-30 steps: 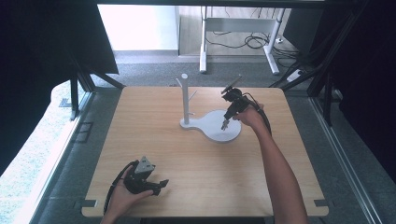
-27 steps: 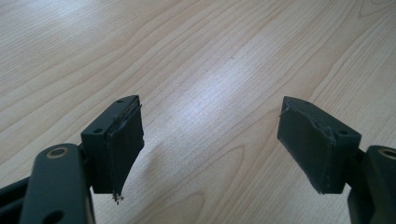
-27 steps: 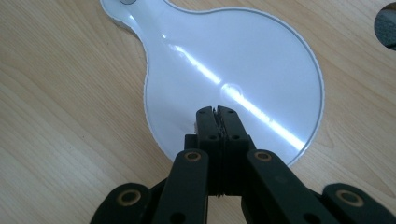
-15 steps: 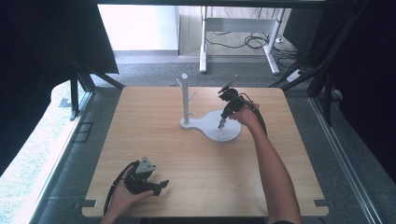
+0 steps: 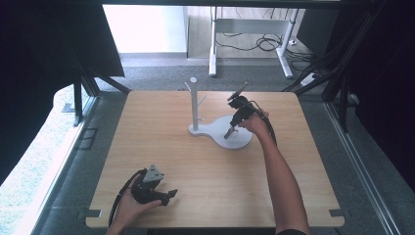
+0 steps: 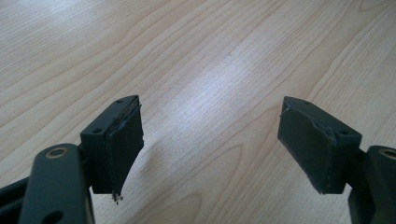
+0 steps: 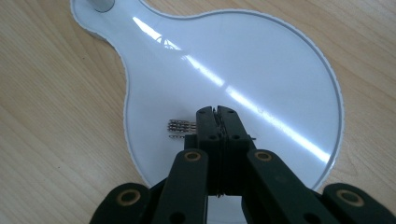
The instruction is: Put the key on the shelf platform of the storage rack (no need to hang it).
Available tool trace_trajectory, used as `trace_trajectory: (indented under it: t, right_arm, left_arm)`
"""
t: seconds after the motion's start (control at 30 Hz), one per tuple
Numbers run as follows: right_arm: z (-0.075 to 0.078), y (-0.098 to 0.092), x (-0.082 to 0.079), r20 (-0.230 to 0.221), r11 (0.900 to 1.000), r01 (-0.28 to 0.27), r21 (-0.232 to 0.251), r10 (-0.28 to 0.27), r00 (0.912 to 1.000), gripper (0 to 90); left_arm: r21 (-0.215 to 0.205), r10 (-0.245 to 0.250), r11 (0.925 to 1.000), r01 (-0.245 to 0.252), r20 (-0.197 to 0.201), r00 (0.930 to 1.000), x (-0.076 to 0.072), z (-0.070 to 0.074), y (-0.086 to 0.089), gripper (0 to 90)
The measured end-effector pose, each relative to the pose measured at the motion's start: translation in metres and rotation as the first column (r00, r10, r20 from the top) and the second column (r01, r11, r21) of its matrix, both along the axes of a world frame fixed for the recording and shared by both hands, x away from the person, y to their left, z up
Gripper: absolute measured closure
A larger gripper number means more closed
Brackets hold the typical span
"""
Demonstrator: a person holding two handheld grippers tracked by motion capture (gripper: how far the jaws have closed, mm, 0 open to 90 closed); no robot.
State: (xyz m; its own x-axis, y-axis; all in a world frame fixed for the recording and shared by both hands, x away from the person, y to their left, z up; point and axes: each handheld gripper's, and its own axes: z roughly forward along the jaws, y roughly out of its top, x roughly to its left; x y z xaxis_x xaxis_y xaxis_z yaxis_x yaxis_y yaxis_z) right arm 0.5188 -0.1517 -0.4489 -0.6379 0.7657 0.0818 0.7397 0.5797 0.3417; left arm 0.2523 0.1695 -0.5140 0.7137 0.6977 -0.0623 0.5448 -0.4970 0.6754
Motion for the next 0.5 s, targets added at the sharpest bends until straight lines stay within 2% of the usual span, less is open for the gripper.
trace_trajectory:
  t: [0.3, 0.5]
  right_arm:
    - [-0.014, -0.003, 0.002, 0.0, 1.0, 0.023, 0.003, -0.023, 0.9997, 89.3]
    - [-0.016, -0.003, 0.002, 0.009, 1.0, 0.023, 0.014, -0.023, 0.9997, 85.8]
  left_arm:
    - [0.01, -0.006, 0.9999, 0.006, -0.004, 1.0, 0.0, -0.001, -0.001, 22.5]
    - [0.013, -0.008, 0.9999, 0.008, -0.007, 0.9999, 0.0, -0.002, -0.002, 22.3]
